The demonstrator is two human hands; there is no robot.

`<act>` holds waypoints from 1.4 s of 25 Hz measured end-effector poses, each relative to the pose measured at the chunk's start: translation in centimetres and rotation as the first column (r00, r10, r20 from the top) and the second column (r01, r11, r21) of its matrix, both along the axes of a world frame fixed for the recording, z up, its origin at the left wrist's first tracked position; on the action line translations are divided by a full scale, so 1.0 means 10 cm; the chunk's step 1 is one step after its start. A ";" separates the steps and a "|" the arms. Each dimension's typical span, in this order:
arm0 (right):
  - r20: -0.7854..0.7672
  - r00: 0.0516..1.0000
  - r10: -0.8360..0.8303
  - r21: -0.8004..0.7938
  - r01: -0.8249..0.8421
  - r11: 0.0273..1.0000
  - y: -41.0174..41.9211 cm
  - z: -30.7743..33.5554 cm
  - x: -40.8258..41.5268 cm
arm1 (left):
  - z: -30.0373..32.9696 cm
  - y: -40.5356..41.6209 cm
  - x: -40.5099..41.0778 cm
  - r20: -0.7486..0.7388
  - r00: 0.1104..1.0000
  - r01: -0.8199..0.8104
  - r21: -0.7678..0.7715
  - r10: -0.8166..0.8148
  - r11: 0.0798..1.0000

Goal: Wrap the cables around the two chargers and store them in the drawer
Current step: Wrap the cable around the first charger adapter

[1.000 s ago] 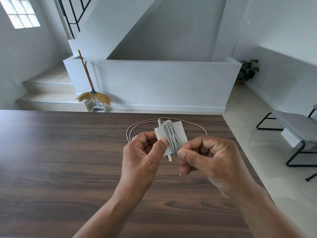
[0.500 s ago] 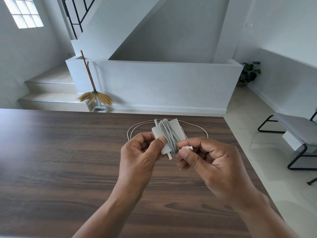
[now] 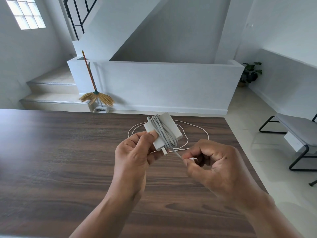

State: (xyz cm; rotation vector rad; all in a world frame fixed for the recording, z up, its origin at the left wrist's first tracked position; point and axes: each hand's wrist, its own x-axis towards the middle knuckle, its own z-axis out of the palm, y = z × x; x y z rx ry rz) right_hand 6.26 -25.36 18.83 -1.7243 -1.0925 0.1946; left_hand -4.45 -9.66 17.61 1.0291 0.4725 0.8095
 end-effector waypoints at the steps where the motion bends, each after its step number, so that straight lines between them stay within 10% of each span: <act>1: 0.006 1.000 -0.008 -0.014 0.008 1.000 0.00 -0.01 0.00 | 0.02 0.00 -0.01 0.014 1.000 0.016 -0.014 -0.016 1.000; 18: 0.185 0.981 0.056 -0.121 -0.034 0.992 -0.10 0.15 0.03 | 0.08 -0.01 -0.08 0.025 0.995 0.101 -0.122 -0.098 0.987; 28: -0.030 0.997 0.067 0.085 -0.064 0.994 -0.05 0.17 0.01 | 0.05 -0.08 -0.08 -0.088 0.996 0.022 0.274 0.003 0.962; 35: -0.256 0.965 0.062 0.225 -0.003 0.974 0.04 0.05 -0.01 | 0.09 -0.05 -0.05 -0.044 0.997 0.073 0.214 -0.065 0.974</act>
